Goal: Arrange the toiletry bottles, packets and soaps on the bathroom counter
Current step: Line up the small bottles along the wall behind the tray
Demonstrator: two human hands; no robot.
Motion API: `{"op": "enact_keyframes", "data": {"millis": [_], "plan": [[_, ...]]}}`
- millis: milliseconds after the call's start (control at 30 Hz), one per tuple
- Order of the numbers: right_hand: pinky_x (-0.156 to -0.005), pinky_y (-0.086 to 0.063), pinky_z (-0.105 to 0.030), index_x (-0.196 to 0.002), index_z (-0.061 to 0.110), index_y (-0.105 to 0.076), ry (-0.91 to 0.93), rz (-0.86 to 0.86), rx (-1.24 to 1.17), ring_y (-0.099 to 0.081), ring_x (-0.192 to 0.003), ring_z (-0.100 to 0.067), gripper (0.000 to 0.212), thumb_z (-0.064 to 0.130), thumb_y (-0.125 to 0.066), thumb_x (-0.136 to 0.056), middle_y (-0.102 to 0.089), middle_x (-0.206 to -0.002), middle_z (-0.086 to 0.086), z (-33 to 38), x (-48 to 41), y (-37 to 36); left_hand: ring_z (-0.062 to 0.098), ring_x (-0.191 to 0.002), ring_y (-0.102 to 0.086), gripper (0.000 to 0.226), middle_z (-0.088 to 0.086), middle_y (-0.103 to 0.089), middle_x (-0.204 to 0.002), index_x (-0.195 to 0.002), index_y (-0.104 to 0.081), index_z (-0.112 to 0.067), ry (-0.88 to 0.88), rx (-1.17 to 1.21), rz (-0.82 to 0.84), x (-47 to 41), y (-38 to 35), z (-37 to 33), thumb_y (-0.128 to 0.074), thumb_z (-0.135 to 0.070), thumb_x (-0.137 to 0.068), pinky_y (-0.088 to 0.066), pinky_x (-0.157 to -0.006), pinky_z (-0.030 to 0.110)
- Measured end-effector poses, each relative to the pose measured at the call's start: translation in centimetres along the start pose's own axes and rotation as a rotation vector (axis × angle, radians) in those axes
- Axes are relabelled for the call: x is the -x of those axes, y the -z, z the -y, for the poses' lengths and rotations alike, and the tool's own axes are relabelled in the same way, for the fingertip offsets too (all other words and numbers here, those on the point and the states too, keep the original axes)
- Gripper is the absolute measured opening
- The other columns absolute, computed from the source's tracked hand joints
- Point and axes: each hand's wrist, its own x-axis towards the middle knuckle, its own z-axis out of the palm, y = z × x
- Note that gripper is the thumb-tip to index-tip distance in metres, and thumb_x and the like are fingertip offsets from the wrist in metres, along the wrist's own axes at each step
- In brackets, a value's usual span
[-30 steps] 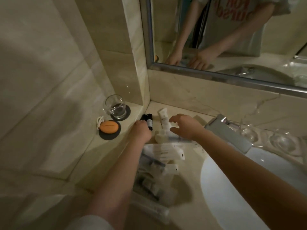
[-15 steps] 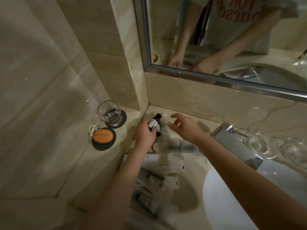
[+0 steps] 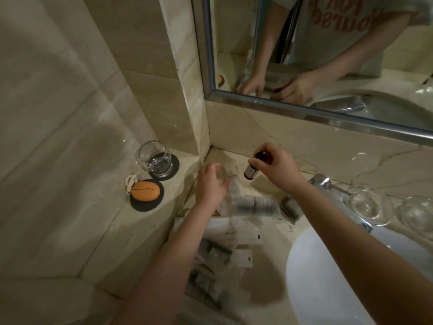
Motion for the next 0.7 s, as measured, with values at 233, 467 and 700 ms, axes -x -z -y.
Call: {"op": "enact_keyframes", "data": {"millis": [233, 467, 700], "plan": [[-0.056, -0.034, -0.013, -0.099, 0.012, -0.062, 0.059, -0.014, 0.088, -0.043, -0.062, -0.001, 0.019, 0.018, -0.069, -0.083, -0.054, -0.080, 0.005, -1.1, 0.8, 0.9, 0.033, -0.118, -0.051, 0.047, 0.017, -0.046, -0.131, -0.127, -0.047, -0.006, 0.236, -0.543, 0.133, -3.3, -0.3, -0.4, -0.051, -0.037, -0.091, -0.045, -0.092, 0.041], [-0.070, -0.040, -0.018, -0.103, 0.014, -0.062, 0.064, 0.001, 0.098, -0.052, -0.083, -0.012, 0.020, 0.015, -0.067, -0.084, -0.059, -0.101, 0.002, -1.8, 1.7, 1.9, 0.032, -0.106, -0.060, 0.027, 0.013, -0.062, -0.116, -0.116, -0.056, -0.009, 0.267, -0.429, 0.100, -2.6, -0.2, -0.8, -0.052, -0.021, -0.092, -0.047, -0.076, 0.034], [-0.080, -0.041, -0.021, -0.108, 0.011, -0.062, 0.079, -0.019, 0.066, -0.052, -0.091, -0.011, 0.023, 0.011, -0.063, -0.086, -0.061, -0.106, -0.002, -0.9, 4.8, 3.9, 0.027, -0.102, -0.061, 0.029, 0.010, -0.063, -0.115, -0.117, -0.055, -0.010, 0.098, -0.007, 0.085, 0.9, 2.7, -3.0, -0.057, -0.021, -0.089, -0.049, -0.081, 0.031]]}}
